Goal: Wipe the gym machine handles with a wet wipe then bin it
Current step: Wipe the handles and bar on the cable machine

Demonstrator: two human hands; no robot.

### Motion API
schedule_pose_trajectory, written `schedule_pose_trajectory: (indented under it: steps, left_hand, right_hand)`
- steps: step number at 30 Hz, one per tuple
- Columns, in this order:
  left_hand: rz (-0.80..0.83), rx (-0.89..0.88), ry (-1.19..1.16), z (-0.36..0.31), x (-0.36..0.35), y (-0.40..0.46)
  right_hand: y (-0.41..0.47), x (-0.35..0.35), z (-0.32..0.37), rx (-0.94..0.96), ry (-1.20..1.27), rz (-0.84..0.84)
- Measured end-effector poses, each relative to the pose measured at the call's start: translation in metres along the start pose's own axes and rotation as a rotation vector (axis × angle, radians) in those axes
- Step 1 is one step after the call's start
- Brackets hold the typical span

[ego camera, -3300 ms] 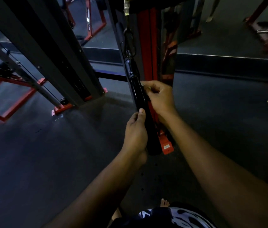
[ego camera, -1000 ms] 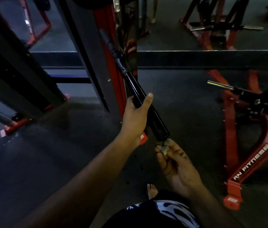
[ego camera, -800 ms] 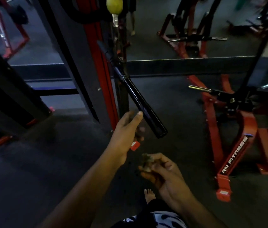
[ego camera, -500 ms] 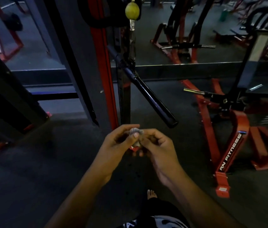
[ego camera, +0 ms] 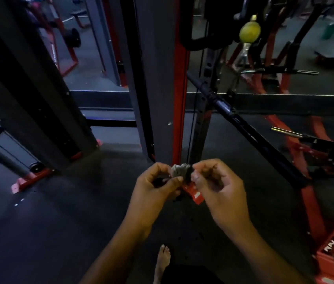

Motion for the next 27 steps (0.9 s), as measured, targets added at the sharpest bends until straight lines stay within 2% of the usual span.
schedule_pose_trajectory:
  steps: [2, 8, 14, 22, 24, 27]
  left_hand:
    - [0.009, -0.017, 0.003, 0.0, 0.019, 0.013]
    - [0.082, 0.035, -0.091, -0.001, 0.076, 0.061]
    - [0.045, 0.073, -0.123, -0.009, 0.108, 0.125]
    - [0.086, 0.012, -0.122, -0.015, 0.088, 0.201]
    - [0.136, -0.038, -0.049, -0.018, 0.079, 0.218]
    - [0.228, -0.075, 0.022, -0.023, 0.064, 0.241]
  right_hand:
    - [0.016, -0.025, -0.008, -0.004, 0.003, 0.086]
    - [0.075, -0.075, -0.025, 0.006, -0.059, 0.195]
    - [0.13, -0.076, -0.048, -0.042, -0.007, -0.04]
    - [0.163, -0.051, -0.057, -0.119, 0.038, -0.182]
    - [0.172, -0.045, -0.052, -0.13, -0.001, -0.199]
    - [0.184, -0.041, -0.052, -0.195, -0.192, -0.209]
Point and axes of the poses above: each hand's wrist, its own y-axis towards the middle knuckle, its own x-axis out of the back of the hand, z = x × y, the point moved 5 cm from there along y, towards the middle knuckle, and after that the axes turned 9 degrees about y, right-handed, at the moved point
